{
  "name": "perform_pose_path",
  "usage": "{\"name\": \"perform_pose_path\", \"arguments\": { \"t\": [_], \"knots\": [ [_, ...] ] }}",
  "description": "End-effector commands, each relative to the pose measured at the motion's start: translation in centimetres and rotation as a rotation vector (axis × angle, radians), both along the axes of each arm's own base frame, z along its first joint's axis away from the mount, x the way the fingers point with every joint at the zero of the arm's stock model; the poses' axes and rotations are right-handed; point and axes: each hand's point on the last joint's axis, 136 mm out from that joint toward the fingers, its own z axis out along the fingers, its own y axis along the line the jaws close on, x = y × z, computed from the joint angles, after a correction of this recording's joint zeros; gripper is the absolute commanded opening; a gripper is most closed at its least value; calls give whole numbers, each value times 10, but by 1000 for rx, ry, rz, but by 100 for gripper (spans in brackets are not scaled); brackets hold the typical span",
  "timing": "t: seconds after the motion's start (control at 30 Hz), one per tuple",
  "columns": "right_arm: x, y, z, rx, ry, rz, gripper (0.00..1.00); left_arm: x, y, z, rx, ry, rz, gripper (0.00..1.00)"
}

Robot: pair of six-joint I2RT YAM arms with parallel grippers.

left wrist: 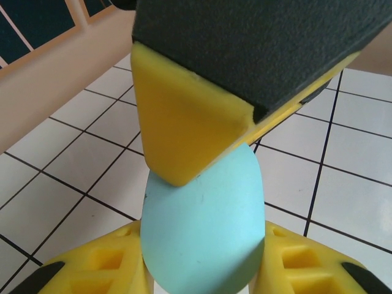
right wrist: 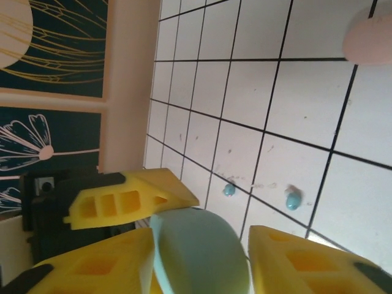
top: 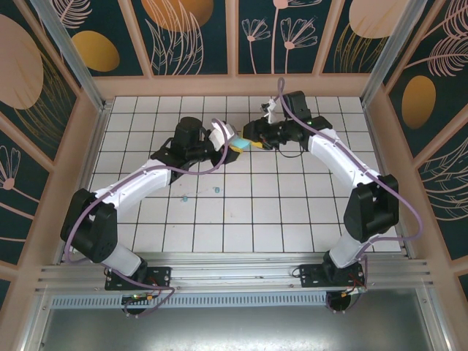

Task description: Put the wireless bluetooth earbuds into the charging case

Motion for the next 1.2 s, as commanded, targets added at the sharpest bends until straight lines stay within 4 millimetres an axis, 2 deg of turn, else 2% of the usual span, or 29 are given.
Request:
{"name": "perform_pose_path", "arguments": {
  "t": [0.0,0.1,0.17,0.27,0.37,0.47,0.57,0.67,0.73,0.77,0.8,0.83,1.0,1.17],
  "knots": [
    [-8,13,8,34,7,65,38,-8,3,12,-10,-46,-31,31],
    [-10,18,8,48,17,85,32,-9,5,15,-13,-60,-33,32],
    [-12,21,9,65,28,101,31,-9,7,18,-22,-68,-34,32],
    [-17,24,10,87,40,128,41,-12,10,24,-49,-78,-52,32],
    [-20,25,10,101,46,146,42,-17,12,32,-81,-92,-78,32],
    [-21,27,15,125,47,152,27,-18,14,35,-90,-97,-83,33],
    [-23,29,22,159,45,165,18,-17,15,35,-94,-95,-79,35],
    [-24,30,27,182,49,170,11,-12,20,37,-110,-104,-47,46],
    [-24,31,31,201,51,166,9,-9,26,43,-143,-122,-17,59],
    [-24,31,36,220,51,162,9,-6,30,54,-174,-148,1,65],
    [-24,31,39,233,51,155,9,-5,37,48,-194,-139,21,69],
    [-22,30,44,248,49,145,9,-4,43,54,-231,-144,36,72],
    [-16,26,65,314,52,103,9,-10,65,80,-394,-195,23,72],
    [-17,29,85,372,52,101,9,-27,66,90,-475,-279,-54,71]
  ]
}}
